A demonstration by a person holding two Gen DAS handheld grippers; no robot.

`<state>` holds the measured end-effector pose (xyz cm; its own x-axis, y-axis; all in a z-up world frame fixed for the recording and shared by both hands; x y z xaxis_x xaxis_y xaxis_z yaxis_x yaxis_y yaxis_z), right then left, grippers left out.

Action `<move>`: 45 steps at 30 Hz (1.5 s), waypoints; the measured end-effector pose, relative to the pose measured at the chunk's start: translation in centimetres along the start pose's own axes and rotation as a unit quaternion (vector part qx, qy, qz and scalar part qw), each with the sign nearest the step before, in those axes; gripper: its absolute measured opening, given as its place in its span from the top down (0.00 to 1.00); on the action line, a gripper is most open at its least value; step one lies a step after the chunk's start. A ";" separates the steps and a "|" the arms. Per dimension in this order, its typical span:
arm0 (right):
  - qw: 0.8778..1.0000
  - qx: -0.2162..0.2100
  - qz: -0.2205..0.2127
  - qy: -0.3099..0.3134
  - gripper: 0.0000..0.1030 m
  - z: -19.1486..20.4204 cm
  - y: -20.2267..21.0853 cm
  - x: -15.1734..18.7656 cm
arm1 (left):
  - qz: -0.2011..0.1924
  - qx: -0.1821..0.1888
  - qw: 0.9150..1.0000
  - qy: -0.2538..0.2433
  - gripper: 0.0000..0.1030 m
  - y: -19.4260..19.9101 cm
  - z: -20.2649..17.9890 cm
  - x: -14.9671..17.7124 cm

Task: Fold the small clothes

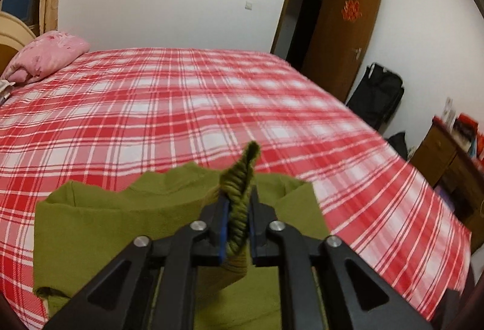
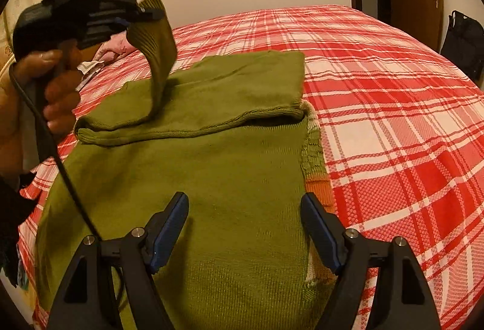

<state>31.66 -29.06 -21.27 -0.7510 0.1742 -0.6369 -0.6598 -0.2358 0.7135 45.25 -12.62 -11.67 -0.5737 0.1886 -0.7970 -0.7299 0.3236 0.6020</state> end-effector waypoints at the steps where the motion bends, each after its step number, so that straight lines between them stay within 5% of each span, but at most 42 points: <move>1: 1.000 0.000 0.000 0.001 0.25 0.0 -0.1 0.0 | 0.001 0.000 1.000 -0.007 0.76 0.4 0.0 0.4; 3: 1.000 -0.003 -0.001 0.002 0.25 0.0 -0.1 0.1 | -0.005 -0.008 1.000 -0.020 0.46 1.9 0.4 1.3; 5: 1.000 -0.006 -0.001 0.001 0.25 -0.1 -0.1 0.0 | -0.019 -0.030 0.999 -0.034 0.27 3.6 1.6 2.3; 11: 1.000 0.001 -0.015 -0.009 0.25 0.0 1.0 -1.5 | 0.015 -0.144 0.988 -0.056 0.22 6.7 9.8 6.6; 15: 1.000 -0.016 -0.014 -0.006 0.25 1.4 1.1 -5.1 | 0.050 -0.189 0.981 -0.005 0.20 6.4 16.4 9.6; 19: 0.999 -0.048 0.005 -0.022 0.25 3.0 -2.1 -10.4 | 0.085 -0.178 0.979 0.059 0.20 4.3 19.9 13.0; 21: 0.998 -0.027 0.019 -0.044 0.25 2.6 -5.2 -12.6 | 0.091 -0.171 0.978 0.078 0.20 3.5 20.3 14.3; 27: 0.993 0.005 0.070 -0.097 0.39 0.8 -12.1 -13.5 | 0.087 -0.129 0.982 0.111 0.07 2.7 20.6 15.2; 29: 0.996 0.019 0.061 -0.068 0.56 1.3 -12.4 -13.6 | 0.084 -0.112 0.982 0.126 0.07 2.6 20.8 15.5; 30: 0.996 0.018 0.062 -0.058 0.79 1.7 -12.4 -13.6 | 0.081 -0.110 0.982 0.128 0.07 2.7 20.7 15.5; 34: 0.997 0.016 0.070 -0.020 0.96 2.9 -11.6 -12.8 | 0.077 -0.111 0.983 0.126 0.07 2.7 20.5 15.5; 45: 0.998 0.038 0.041 -0.009 0.97 2.8 -6.9 -12.5 | 0.071 -0.091 0.986 0.123 0.06 3.5 20.2 15.9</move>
<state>45.51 -26.92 -17.37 -0.8025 0.1747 -0.5705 -0.5956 -0.1769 0.7836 41.09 10.24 -23.25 -0.7307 -0.0185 -0.6824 -0.6782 0.1342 0.7225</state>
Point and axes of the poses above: each gripper's, at about its wrist camera, not at the fingertips, and y roughly against the way its jaws point, z to its left, x to its underside, the point moved 7 cm from there along -y, roughly the way its jaws point, and after that the axes turned 12 degrees about -y, right-handed, at the moved point
